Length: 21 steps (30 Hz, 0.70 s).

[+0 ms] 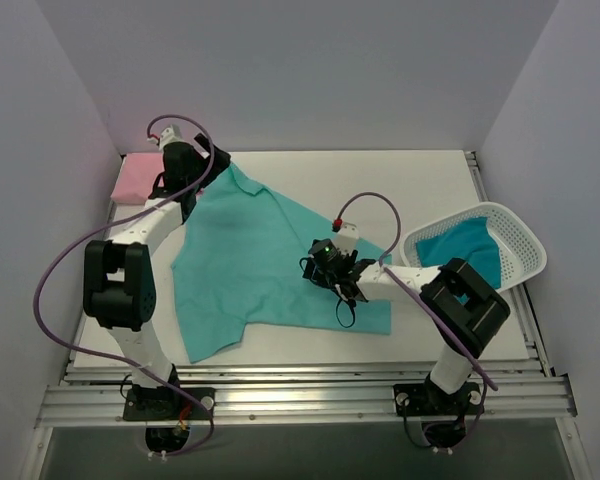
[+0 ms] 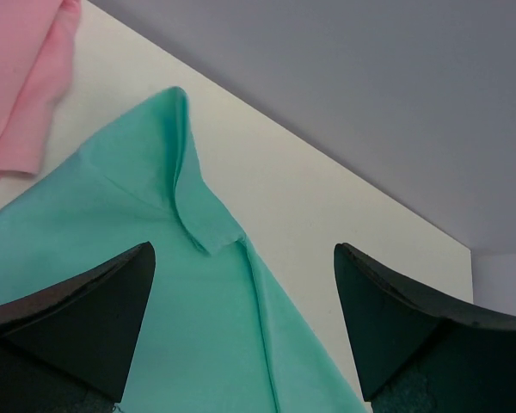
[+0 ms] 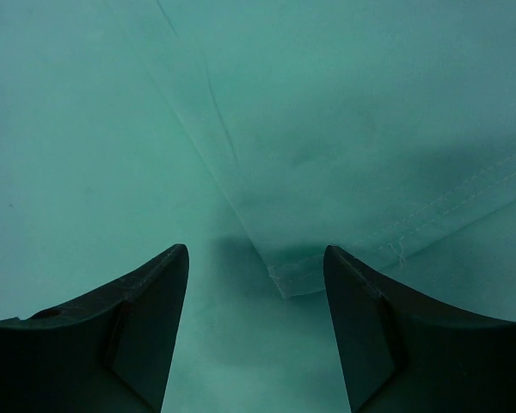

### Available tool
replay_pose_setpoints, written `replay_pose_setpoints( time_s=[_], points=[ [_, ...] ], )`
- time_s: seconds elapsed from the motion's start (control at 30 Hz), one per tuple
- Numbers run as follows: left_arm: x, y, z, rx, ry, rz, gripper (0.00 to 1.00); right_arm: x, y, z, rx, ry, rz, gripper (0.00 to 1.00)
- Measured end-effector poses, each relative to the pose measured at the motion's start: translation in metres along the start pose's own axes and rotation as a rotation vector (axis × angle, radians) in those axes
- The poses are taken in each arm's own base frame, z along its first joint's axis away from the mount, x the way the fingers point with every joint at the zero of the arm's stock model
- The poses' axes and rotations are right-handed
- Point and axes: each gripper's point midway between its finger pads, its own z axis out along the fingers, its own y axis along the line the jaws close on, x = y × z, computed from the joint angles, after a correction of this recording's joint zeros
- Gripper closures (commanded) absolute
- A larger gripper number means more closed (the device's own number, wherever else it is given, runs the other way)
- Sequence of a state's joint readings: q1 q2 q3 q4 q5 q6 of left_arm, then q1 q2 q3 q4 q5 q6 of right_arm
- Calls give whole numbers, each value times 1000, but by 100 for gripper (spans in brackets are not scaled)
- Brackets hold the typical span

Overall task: Fold and stack the t-shirts
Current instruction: Flatten the tshirt out

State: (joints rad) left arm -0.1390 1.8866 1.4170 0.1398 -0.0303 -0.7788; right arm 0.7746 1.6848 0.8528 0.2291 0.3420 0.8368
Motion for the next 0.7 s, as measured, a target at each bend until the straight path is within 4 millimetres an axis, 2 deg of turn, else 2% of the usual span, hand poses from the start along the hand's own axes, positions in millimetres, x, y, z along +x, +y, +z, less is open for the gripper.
replay_pose_setpoints(
  time_s=[0.1,0.33,0.5,0.6,0.7],
  points=[
    [-3,5,-16,-9,-16,10,6,12,-3,5,5,19,-1,42],
    [17,26,-19,-51,23,27,7,14,6,3,-21,15,10,47],
    [19,29,-20,-56,28,30,7,15,6,3,-21,15,10,66],
    [19,29,-20,-57,27,32,7,16,5,4,-17,19,6,71],
    [17,31,-19,-59,23,30,7,20,4,8,-11,23,3,71]
  ],
)
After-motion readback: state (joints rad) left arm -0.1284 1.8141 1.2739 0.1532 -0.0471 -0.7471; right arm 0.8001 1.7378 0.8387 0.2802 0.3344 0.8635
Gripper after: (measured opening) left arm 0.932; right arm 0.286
